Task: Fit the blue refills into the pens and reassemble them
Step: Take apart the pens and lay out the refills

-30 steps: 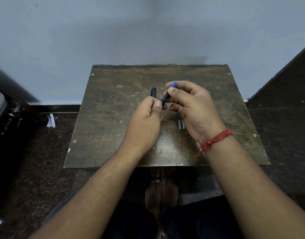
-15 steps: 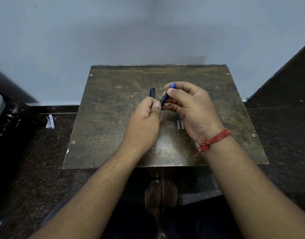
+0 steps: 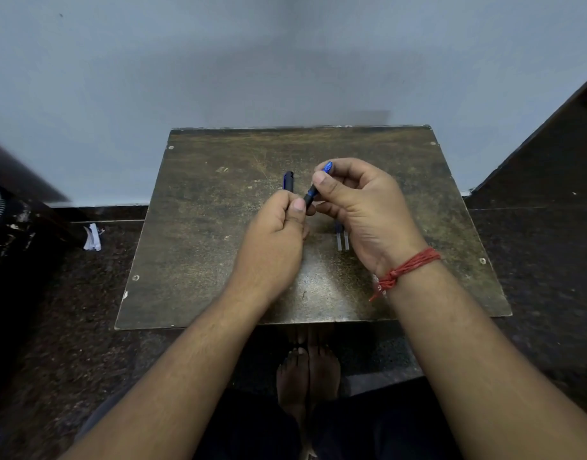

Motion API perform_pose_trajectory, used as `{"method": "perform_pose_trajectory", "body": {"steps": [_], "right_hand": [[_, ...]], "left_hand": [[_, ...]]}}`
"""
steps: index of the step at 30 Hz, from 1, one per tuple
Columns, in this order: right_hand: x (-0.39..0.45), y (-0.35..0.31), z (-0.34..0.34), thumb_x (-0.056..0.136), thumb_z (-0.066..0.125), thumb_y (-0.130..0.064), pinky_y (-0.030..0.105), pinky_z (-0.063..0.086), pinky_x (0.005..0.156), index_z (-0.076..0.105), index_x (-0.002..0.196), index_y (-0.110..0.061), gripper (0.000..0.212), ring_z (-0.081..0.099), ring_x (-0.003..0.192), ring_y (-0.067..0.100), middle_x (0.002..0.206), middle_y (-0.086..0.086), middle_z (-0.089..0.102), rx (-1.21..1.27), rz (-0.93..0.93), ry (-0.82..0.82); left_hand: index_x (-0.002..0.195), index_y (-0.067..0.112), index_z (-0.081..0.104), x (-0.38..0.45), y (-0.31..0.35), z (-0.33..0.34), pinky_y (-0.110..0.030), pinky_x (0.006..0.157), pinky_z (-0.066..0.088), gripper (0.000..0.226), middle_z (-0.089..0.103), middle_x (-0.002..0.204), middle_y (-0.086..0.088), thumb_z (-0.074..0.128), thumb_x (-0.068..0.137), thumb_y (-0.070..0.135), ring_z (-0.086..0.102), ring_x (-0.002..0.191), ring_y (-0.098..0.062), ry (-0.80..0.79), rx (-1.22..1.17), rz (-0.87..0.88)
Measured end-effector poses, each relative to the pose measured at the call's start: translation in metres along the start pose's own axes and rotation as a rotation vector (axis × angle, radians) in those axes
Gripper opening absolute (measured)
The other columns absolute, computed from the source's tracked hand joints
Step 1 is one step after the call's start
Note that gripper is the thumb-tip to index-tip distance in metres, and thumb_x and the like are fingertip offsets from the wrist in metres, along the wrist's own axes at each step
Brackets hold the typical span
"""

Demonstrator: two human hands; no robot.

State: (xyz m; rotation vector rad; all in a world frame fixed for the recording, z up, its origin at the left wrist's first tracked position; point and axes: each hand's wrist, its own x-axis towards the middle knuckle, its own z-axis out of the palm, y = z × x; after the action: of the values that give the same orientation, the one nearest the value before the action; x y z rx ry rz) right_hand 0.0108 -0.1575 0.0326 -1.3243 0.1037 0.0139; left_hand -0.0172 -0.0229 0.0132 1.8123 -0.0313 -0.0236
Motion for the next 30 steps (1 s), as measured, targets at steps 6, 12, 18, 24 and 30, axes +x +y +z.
{"method": "perform_pose_trajectory", "body": {"steps": [6,12,18,24,30], "right_hand": [[-0.0002,-0.0026,-0.0009,0.09,0.069,-0.003,0.038,0.06,0.082,0.068,0.111,-0.008,0.022,0.072,0.087,0.019,0.101,0.015,0.075,0.054,0.039,-0.009],[-0.0013,-0.0001,0.0013,0.087,0.075,-0.01,0.042,0.057,0.078,0.069,0.095,-0.011,0.01,0.067,0.077,0.018,0.08,0.002,0.071,-0.072,-0.01,0.046],[-0.0018,-0.0046,0.0014,0.093,0.057,0.003,0.037,0.059,0.083,0.06,0.12,-0.005,0.028,0.073,0.094,0.024,0.1,0.013,0.077,0.069,0.02,-0.02],[-0.0019,-0.0016,0.0034,0.09,0.071,-0.008,0.036,0.058,0.076,0.062,0.106,-0.009,0.019,0.068,0.082,0.019,0.09,0.004,0.07,0.007,0.013,0.032],[0.0007,0.0004,-0.0008,0.09,0.067,-0.005,0.032,0.055,0.074,0.071,0.096,-0.015,0.012,0.068,0.082,0.017,0.086,0.0,0.074,-0.019,-0.011,0.039]], "left_hand": [[0.093,0.018,0.06,0.0001,-0.001,-0.001,-0.027,0.048,0.03,0.032,0.049,0.056,0.015,0.04,0.098,0.042,0.037,0.045,-0.001,-0.009,-0.029,-0.009],[0.093,0.015,0.059,-0.0002,0.0003,0.0009,-0.029,0.05,0.028,0.032,0.048,0.055,0.016,0.039,0.098,0.04,0.036,0.045,0.0,0.0,-0.009,0.01],[0.095,0.013,0.06,-0.0013,0.0016,0.0013,-0.018,0.048,0.03,0.029,0.049,0.055,0.019,0.04,0.103,0.033,0.038,0.047,0.002,0.001,0.026,0.028],[0.095,0.013,0.059,-0.0007,0.0021,0.0005,-0.024,0.05,0.029,0.028,0.049,0.054,0.018,0.04,0.105,0.03,0.038,0.046,0.001,0.005,0.021,0.012],[0.095,0.012,0.059,-0.0009,0.0023,0.0005,-0.027,0.05,0.028,0.031,0.047,0.056,0.015,0.039,0.101,0.035,0.036,0.046,0.0,-0.003,-0.013,0.006]]}}
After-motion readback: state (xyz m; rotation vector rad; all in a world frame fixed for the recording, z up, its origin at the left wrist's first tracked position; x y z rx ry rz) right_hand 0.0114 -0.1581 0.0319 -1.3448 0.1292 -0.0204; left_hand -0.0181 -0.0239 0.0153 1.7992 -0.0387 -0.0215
